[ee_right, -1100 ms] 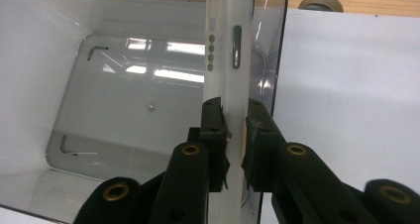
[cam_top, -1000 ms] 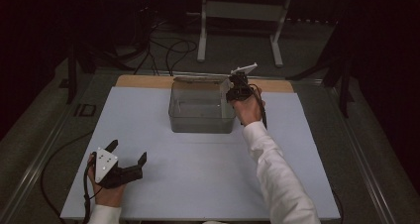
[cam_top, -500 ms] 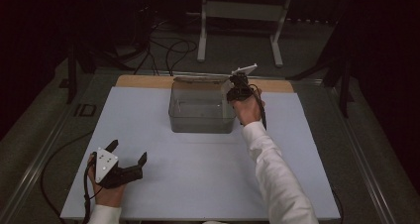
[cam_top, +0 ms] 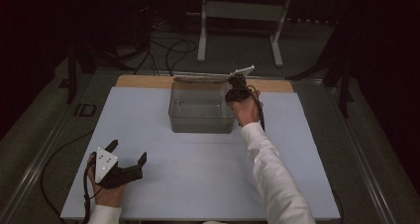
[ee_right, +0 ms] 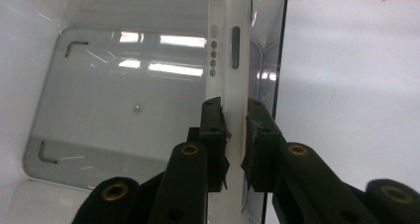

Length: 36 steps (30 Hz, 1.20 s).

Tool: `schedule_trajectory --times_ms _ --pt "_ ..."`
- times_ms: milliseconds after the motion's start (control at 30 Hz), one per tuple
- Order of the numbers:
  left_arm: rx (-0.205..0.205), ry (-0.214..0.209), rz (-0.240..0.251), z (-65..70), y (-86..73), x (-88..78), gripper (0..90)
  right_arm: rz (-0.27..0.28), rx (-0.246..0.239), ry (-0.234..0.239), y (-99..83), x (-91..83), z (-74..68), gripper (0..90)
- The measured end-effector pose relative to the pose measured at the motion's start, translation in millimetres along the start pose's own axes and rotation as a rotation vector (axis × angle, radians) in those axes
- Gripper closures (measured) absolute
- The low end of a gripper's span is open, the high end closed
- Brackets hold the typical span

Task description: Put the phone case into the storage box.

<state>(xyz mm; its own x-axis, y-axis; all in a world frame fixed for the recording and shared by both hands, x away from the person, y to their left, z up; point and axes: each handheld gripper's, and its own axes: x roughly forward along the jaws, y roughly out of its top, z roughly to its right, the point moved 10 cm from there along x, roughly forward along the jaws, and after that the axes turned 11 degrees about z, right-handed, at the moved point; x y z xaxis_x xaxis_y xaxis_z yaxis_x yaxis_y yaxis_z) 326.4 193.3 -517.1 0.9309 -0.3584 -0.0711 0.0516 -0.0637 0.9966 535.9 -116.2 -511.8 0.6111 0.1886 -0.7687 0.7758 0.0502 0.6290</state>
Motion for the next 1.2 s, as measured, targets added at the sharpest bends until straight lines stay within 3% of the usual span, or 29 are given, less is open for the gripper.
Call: schedule_trajectory --times_ms 800,1200 --pt "-0.002 -0.002 0.000 -0.1 -0.3 0.7 0.3 -0.015 -0.023 -0.024 -4.3 6.1 -2.5 80.3" --pt "-0.003 -0.002 -0.001 -0.5 -0.3 0.5 0.3 0.019 -0.020 -0.060 -2.1 11.2 -2.3 80.8"
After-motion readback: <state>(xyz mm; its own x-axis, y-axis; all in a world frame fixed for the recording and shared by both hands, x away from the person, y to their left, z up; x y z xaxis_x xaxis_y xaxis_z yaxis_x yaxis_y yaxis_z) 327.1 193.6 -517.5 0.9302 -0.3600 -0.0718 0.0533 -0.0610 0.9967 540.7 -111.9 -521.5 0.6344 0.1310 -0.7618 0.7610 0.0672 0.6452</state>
